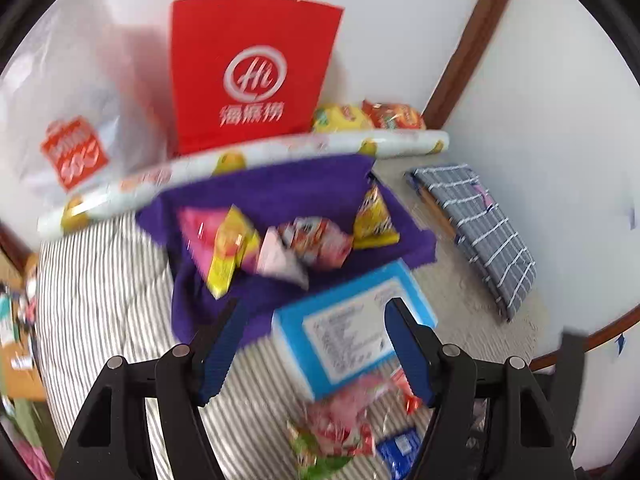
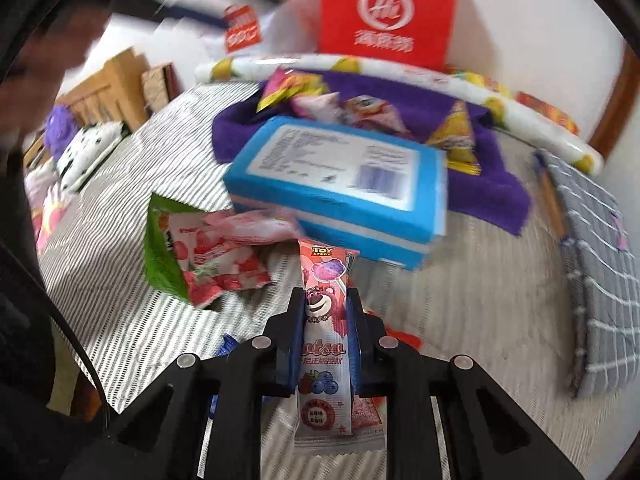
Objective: Organize snacks
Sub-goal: 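Lift the pink candy packet up from the bed with the right gripper, then grasp the green snack bag with the left gripper while the right gripper holds the pink packet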
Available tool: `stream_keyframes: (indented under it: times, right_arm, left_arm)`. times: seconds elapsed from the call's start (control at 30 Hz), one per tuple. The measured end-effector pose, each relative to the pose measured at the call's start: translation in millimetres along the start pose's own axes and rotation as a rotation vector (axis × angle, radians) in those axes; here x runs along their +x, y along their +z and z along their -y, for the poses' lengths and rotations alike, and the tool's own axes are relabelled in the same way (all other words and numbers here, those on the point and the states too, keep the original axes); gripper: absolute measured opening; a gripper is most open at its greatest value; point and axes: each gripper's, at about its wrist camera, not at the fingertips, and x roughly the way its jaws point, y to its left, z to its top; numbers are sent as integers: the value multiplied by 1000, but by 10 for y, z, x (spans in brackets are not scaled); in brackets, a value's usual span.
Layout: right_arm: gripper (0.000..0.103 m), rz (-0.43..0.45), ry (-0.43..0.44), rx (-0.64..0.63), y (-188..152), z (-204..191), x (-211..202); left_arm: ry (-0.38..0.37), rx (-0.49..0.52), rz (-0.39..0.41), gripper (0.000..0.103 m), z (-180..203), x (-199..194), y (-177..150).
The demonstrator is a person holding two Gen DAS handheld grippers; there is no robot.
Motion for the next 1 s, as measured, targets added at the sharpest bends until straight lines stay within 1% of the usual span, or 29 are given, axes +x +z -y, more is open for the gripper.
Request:
stream_keyframes:
  times: [0.1, 0.2, 0.27, 0.37, 0.43, 0.6, 0.73, 0.8, 0.87, 1.0]
  right_arm:
    - [19, 29, -20, 78, -67, 182, -77]
    - [19, 51, -66, 163, -143, 392, -124]
    - [19, 68, -77, 225, -199, 548, -150]
    - [19, 83, -105, 298, -293, 711, -151]
    - [20, 77, -112, 324, -349, 772, -96]
    - [21, 38, -107, 340, -448, 800, 77]
    - [22, 43, -102, 336, -503, 788, 158]
    - [26, 54, -104, 328, -518, 779, 175]
    - [34, 47, -118, 318, -516, 778, 218]
    - [35, 55, -102, 323, -515, 815, 250]
  left_arm:
    - [-5, -14, -16, 70, -51, -13, -241]
    - [-9, -29, -29, 70, -82, -22, -515]
    - [-17, -33, -39, 70, -91, -21, -695]
    - [-34, -45, -32, 70, -98, -11, -950]
    - [-49, -40, -31, 70, -84, 30, -1108]
    - [-34, -40, -70, 70, -72, 247, -1397]
    - [-16, -35, -84, 70, -66, 405, -1548]
    - [-12, -31, -83, 70, -50, 458, -1581]
    - [-12, -19, -85, 70, -18, 493, -1589]
    - [14, 26, -82, 70, 64, 543, -1570]
